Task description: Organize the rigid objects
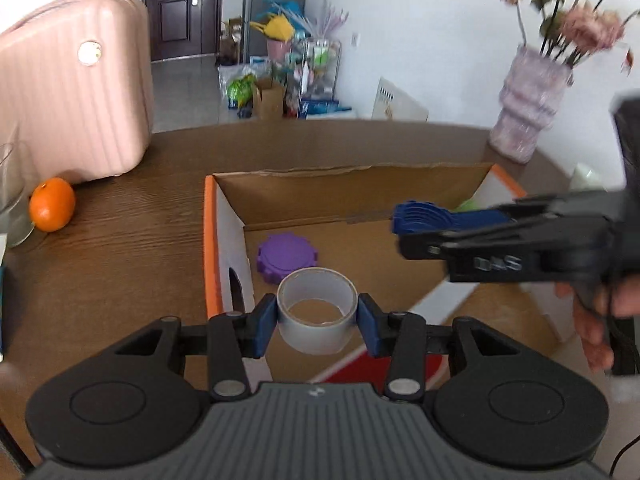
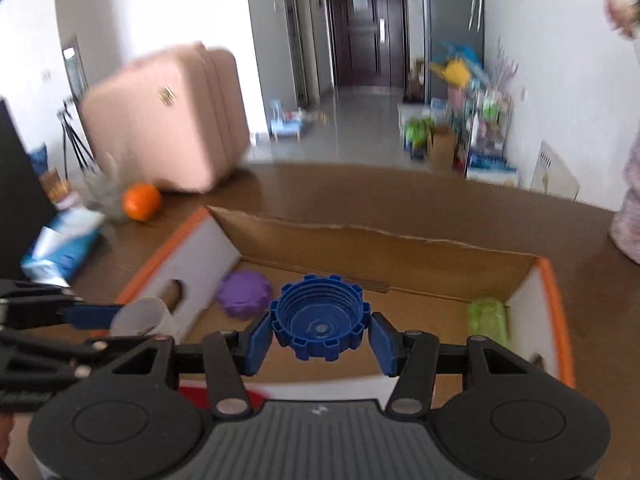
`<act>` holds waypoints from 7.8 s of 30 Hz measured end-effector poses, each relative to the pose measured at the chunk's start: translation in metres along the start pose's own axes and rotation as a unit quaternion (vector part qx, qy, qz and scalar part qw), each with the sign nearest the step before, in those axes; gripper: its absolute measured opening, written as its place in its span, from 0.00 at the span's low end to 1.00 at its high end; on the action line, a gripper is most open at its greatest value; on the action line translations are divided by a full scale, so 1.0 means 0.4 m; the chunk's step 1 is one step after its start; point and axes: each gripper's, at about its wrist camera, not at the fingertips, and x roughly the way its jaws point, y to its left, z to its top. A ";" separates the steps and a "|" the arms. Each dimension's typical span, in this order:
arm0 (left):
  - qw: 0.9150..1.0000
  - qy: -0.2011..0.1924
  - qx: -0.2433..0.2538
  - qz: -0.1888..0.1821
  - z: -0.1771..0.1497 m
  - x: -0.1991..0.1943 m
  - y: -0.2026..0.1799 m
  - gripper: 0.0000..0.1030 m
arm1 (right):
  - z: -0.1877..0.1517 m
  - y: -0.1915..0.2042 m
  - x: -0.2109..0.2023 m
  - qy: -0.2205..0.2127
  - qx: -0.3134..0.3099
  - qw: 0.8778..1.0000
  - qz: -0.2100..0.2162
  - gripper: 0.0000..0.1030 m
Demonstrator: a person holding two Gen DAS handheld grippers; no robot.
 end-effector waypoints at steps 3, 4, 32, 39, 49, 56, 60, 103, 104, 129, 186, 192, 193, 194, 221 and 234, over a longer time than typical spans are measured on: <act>1.000 0.012 0.006 0.006 0.005 0.039 0.006 0.44 | 0.025 0.006 0.084 0.029 -0.006 1.000 0.002 0.51; 1.000 0.011 0.005 0.009 0.004 0.044 0.010 0.46 | 0.031 0.009 0.103 0.032 -0.006 0.999 0.000 0.51; 0.992 -0.122 -0.015 0.032 -0.091 -0.521 -0.067 0.88 | -0.102 0.055 -0.529 -0.103 -0.048 0.993 -0.029 0.78; 0.987 -0.158 -0.003 0.043 -0.190 -0.636 -0.113 1.00 | -0.220 0.057 -0.683 -0.139 -0.044 0.989 -0.020 0.83; 0.971 -0.223 -0.030 0.084 -0.421 -0.746 -0.150 1.00 | -0.440 0.088 -0.792 -0.186 -0.038 0.982 0.012 0.86; 0.962 -0.249 -0.034 0.110 -0.606 -0.757 -0.204 1.00 | -0.651 0.116 -0.764 -0.210 -0.017 0.977 -0.023 0.89; 0.970 -0.225 -0.057 0.077 -0.713 -0.740 -0.217 1.00 | -0.776 0.128 -0.747 -0.203 0.018 0.978 -0.031 0.89; 0.973 -0.120 -0.124 -0.154 -0.470 -0.276 -0.222 0.26 | -0.645 -0.022 -0.431 -0.151 0.187 0.967 0.091 0.20; 0.973 -0.119 -0.125 -0.156 -0.491 -0.291 -0.226 0.26 | -0.664 -0.008 -0.444 -0.149 0.179 0.969 0.086 0.20; 0.975 -0.093 -0.134 -0.150 -0.664 -0.432 -0.270 0.59 | -0.866 0.057 -0.594 -0.139 0.172 0.970 0.105 0.30; 0.990 -0.076 -0.117 -0.009 0.104 0.013 -0.115 0.68 | -0.076 -0.235 -0.156 -0.067 0.068 0.995 -0.013 0.37; 0.993 -0.099 0.003 0.065 0.017 -0.150 -0.136 0.81 | -0.123 -0.206 -0.336 -0.083 0.025 0.995 -0.042 0.56; 0.992 -0.101 0.006 0.071 -0.002 -0.185 -0.125 0.83 | -0.135 -0.196 -0.367 -0.086 0.019 0.995 -0.046 0.58; 0.992 -0.103 0.006 0.075 -0.019 -0.218 -0.116 0.84 | -0.148 -0.186 -0.399 -0.090 0.012 0.995 -0.049 0.60; 0.959 -0.239 0.032 0.148 -0.631 -0.690 -0.179 1.00 | -0.709 0.077 -0.789 -0.217 0.021 0.975 -0.039 0.78; 0.974 -0.191 -0.021 0.121 -0.774 -0.670 -0.179 1.00 | -0.906 0.131 -0.732 -0.158 0.014 0.987 -0.040 0.83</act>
